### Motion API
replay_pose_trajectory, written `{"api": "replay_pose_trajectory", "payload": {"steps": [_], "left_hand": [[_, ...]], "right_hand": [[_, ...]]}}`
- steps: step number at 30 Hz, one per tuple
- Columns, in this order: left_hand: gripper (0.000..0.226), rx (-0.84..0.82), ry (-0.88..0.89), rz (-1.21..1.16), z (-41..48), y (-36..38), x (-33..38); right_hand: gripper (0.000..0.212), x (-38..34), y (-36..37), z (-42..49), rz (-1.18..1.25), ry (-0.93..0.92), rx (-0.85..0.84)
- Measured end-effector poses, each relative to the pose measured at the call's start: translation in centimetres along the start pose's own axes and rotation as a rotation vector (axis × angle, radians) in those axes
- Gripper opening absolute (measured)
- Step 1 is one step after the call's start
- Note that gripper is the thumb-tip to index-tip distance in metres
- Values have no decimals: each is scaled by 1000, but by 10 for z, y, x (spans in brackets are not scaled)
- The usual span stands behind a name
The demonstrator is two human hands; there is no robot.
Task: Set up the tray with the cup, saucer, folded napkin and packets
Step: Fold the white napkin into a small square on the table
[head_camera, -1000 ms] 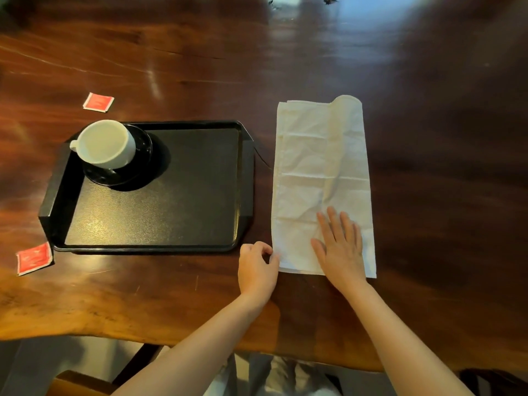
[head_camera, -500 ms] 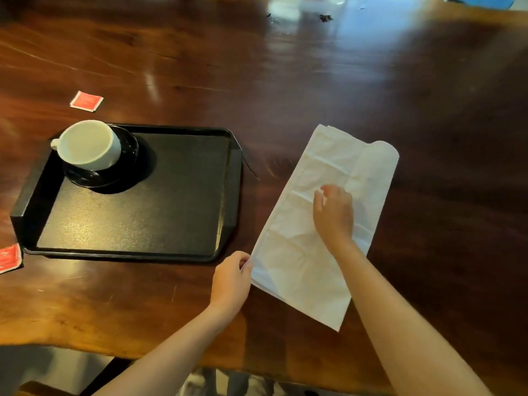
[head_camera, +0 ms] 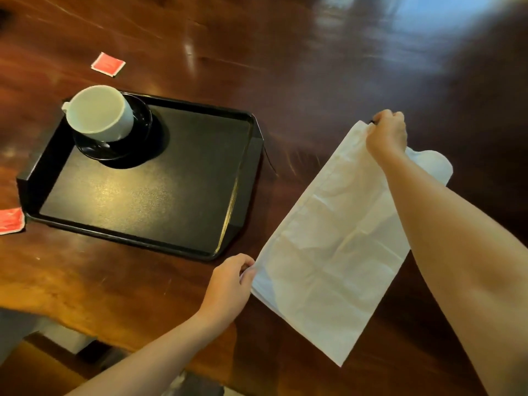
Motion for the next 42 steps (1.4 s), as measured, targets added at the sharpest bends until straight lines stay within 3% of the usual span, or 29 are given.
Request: {"api": "replay_pose_trajectory", "payload": {"steps": [9, 18, 30, 36, 42], "left_hand": [[13, -1, -4, 31, 1, -1, -2], [18, -15, -18, 88, -1, 0, -2], [23, -80, -38, 42, -6, -6, -1], [26, 36, -53, 65, -6, 6, 14], [22, 43, 209, 391, 41, 15, 74]], "right_hand": [[17, 16, -5, 0, 279, -149, 80], [10, 9, 0, 20, 260, -232, -70], [16, -11, 19, 16, 112, -220, 149], [20, 28, 8, 17, 50, -140, 152], [20, 112, -10, -4, -17, 81, 188]]}}
Point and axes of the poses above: each hand's wrist, its own z-axis towards the middle knuckle, its own y-axis out of the palm, x = y × z, the point moved 1 cm from there along z, towards the middle knuckle, and after that the axes turned 11 degrees about -z, right-handed, at the moved point
